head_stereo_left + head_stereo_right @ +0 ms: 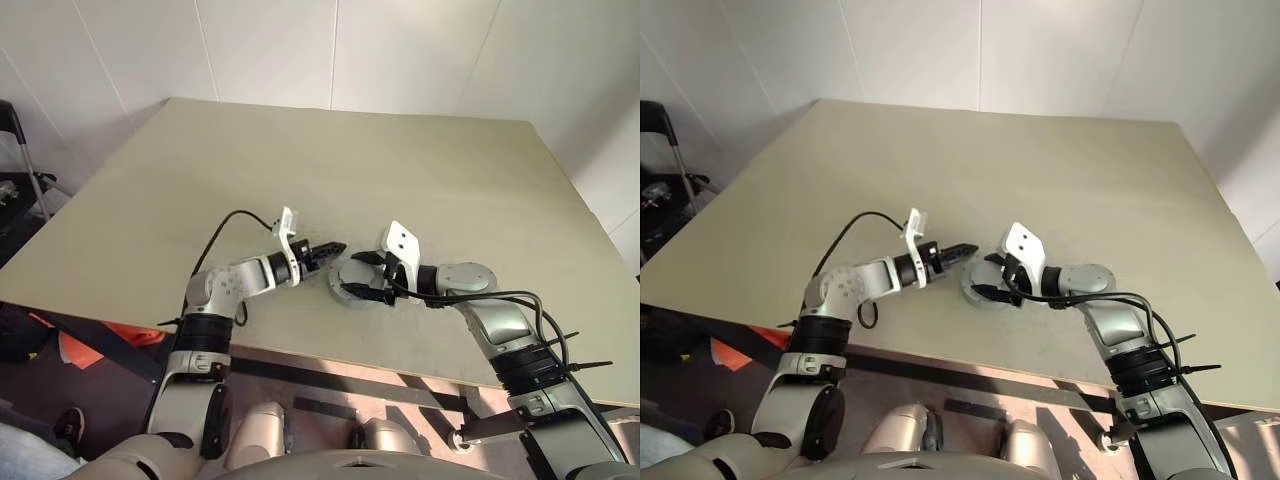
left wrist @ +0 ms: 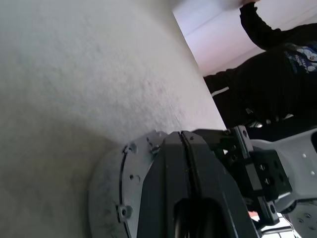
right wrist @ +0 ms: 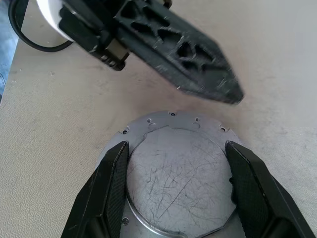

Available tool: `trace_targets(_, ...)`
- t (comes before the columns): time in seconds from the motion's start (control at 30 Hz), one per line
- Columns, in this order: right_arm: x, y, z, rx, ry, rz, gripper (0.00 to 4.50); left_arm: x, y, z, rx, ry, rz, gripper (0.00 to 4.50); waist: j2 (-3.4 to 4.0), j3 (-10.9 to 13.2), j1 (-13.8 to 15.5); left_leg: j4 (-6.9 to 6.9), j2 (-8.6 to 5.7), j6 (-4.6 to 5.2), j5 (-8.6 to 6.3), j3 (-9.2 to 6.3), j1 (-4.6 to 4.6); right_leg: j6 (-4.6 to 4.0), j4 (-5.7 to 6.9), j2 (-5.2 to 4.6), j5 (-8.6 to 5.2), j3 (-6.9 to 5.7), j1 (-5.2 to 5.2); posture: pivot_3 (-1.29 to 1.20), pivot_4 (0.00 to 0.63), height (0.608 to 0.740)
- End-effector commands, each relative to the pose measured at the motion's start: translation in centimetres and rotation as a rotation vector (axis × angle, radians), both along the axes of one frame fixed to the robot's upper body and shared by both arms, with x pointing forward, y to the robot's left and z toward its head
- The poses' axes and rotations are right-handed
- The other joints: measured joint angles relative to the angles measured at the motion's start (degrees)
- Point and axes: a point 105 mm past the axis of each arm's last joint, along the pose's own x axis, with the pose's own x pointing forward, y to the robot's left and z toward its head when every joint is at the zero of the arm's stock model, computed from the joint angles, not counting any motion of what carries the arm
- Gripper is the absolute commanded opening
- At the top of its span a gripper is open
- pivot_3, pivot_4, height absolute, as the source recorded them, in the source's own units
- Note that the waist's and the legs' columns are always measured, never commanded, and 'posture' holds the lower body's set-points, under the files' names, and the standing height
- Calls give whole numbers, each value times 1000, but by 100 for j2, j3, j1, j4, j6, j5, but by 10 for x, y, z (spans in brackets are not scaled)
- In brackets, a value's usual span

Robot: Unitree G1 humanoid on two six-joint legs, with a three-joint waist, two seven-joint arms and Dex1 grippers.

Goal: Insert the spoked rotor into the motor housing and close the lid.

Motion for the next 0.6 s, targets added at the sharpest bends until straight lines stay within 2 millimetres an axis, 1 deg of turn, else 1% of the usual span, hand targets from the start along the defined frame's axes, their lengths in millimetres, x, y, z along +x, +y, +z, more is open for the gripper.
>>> trace_targets(0.03, 4, -7, -6, -48, 5, -27, 2976, -4, 0, 1, 20, 20, -38, 30, 0, 0, -1, 0, 0, 0, 0, 0, 0, 0, 0, 0, 0, 0, 0, 0, 0, 740)
trace_targets(0.13, 7, -8, -4, -42, 0, -45, 2976, -6, 6, -17, 104, 66, -16, 30, 0, 0, 0, 0, 0, -1, 0, 0, 3, 1, -2, 0, 0, 0, 2, 0, 0, 740)
trace_targets(0.23, 11, -10, -3, -35, -1, -65, 2976, -6, 11, -27, 144, 86, 6, 30, 0, 0, -3, -7, 0, -1, 0, 0, 30, 3, -17, 0, -1, 0, 30, 0, 0, 740)
trace_targets(0.3, 12, -11, -3, -36, -2, -69, 2976, -6, 11, -30, 150, 95, 14, 30, 0, 0, -1, -12, 0, -2, 0, 0, 42, 9, -28, 0, -5, 0, 43, 0, 0, 740)
trace_targets(0.37, 12, -11, -2, -36, -3, -70, 2976, -6, 11, -30, 149, 100, 21, 30, -3, -2, -2, -13, 0, -5, 1, 0, 44, 34, -32, 0, -19, 0, 49, 0, 0, 740)
trace_targets(0.6, 14, -11, -2, -35, 0, -79, 2976, -6, 10, -32, 152, 108, 22, 30, -3, -2, -1, -14, 0, -14, 7, 0, 46, 44, -34, 0, -25, 1, 51, 0, 0, 740)
